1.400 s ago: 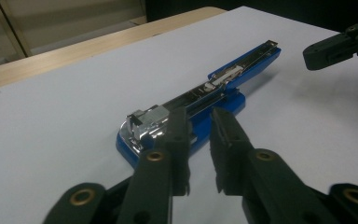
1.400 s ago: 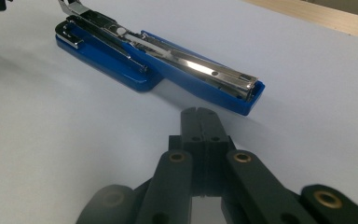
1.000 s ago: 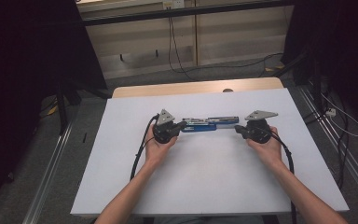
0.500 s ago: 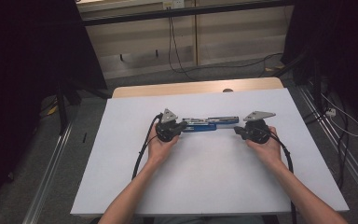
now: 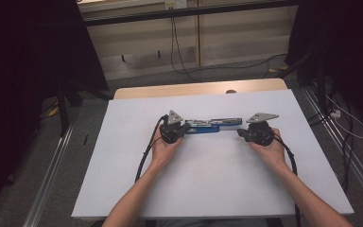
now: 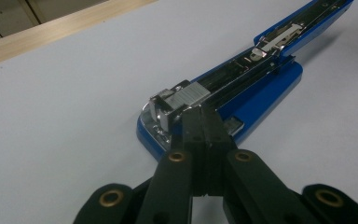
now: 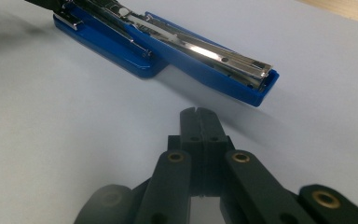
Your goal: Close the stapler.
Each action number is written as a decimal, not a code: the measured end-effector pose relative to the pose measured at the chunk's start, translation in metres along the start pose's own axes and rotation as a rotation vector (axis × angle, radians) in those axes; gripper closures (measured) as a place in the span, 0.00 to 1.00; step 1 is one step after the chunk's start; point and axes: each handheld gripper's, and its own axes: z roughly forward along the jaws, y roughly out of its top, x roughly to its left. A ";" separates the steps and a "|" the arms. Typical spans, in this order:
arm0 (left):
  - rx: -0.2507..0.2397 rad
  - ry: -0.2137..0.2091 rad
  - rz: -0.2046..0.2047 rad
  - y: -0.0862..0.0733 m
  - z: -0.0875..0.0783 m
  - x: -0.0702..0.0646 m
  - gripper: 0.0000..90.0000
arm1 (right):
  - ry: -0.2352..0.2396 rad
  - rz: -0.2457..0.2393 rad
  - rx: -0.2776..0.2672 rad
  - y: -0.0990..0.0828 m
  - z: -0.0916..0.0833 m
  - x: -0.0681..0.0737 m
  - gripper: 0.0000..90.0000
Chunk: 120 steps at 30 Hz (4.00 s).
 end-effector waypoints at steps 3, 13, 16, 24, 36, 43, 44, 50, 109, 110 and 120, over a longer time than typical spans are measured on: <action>-0.004 0.004 -0.005 0.000 0.001 0.000 1.00 | 0.001 0.001 0.002 0.000 0.000 0.000 1.00; -0.008 -0.006 -0.015 -0.001 0.001 0.002 1.00 | 0.015 0.042 0.035 -0.001 0.006 -0.001 1.00; -0.008 -0.013 -0.018 -0.001 0.001 0.002 1.00 | 0.005 0.049 0.057 0.001 0.008 -0.001 1.00; -0.009 -0.015 -0.016 -0.001 0.002 0.002 1.00 | -0.002 0.067 0.059 0.011 0.013 -0.004 1.00; -0.009 -0.014 -0.013 -0.001 0.002 0.001 1.00 | -0.011 0.050 0.084 0.013 0.024 -0.003 1.00; -0.006 -0.008 0.001 0.000 0.002 0.000 1.00 | -0.018 0.050 0.099 0.013 0.027 -0.003 1.00; -0.004 -0.008 0.001 0.000 0.002 0.001 1.00 | -0.018 0.054 0.103 0.013 0.028 -0.003 1.00; -0.004 -0.009 -0.005 -0.001 0.002 0.001 1.00 | -0.024 0.062 0.111 0.013 0.032 -0.005 1.00; -0.009 -0.005 -0.003 -0.001 0.002 0.000 1.00 | -0.065 0.061 -0.002 0.019 0.029 -0.010 1.00; -0.009 -0.006 0.000 -0.001 0.002 0.000 1.00 | -0.066 0.062 -0.008 0.020 0.029 -0.009 1.00; -0.008 -0.010 0.006 -0.001 0.002 0.000 1.00 | -0.056 0.060 -0.022 0.020 0.027 -0.008 1.00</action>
